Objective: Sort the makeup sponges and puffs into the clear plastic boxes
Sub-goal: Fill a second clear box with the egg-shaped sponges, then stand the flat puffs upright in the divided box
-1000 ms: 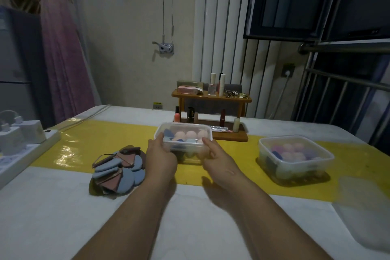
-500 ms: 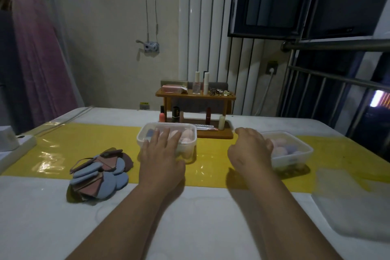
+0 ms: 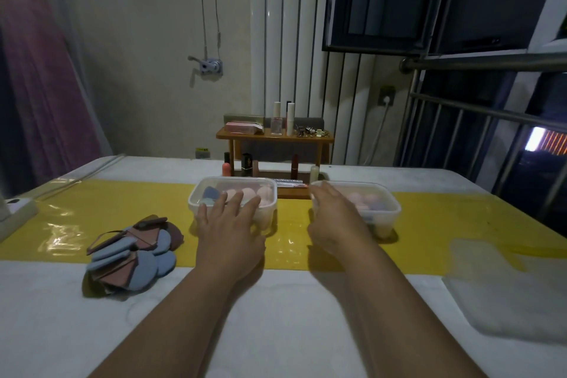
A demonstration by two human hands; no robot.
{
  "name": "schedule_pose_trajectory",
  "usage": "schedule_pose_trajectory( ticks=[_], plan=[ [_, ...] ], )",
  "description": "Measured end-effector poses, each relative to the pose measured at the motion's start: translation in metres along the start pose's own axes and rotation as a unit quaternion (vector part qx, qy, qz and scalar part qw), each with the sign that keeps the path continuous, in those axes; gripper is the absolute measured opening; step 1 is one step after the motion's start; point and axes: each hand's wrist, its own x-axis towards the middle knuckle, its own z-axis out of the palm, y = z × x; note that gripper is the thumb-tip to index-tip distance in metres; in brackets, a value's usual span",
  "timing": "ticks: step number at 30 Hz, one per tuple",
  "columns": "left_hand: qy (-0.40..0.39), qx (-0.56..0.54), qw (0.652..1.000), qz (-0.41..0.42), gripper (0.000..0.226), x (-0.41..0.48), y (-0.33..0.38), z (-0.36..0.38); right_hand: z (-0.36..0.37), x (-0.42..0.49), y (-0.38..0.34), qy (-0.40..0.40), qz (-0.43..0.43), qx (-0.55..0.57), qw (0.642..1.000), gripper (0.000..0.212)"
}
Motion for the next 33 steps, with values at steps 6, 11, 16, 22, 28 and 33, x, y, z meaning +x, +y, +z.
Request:
schedule_pose_trajectory(
  ticks=[6,11,16,22,28,33],
  plan=[
    [0.002,-0.010,1.000,-0.003,0.067,-0.001,-0.003,0.000,0.007,0.000,0.009,0.126,0.037,-0.112,0.985,0.055],
    [-0.009,-0.007,1.000,-0.005,0.070,0.001,-0.001,0.001,0.015,-0.001,0.003,0.093,-0.018,-0.120,0.988,0.046],
    [-0.016,-0.015,1.000,-0.005,0.071,0.001,-0.002,0.000,0.018,-0.002,-0.008,0.027,-0.069,-0.114,0.991,0.067],
    [-0.026,-0.024,0.999,-0.006,0.073,0.002,-0.002,0.002,0.024,-0.001,-0.012,0.012,-0.088,-0.106,0.990,0.074],
    [-0.019,-0.019,1.000,-0.006,0.071,0.001,0.004,-0.004,0.015,-0.007,-0.013,0.011,-0.098,-0.056,0.994,0.065],
    [0.002,-0.138,0.989,-0.047,0.056,0.007,0.016,-0.022,-0.009,-0.019,-0.012,0.050,-0.061,0.007,0.997,0.054]
  ],
)
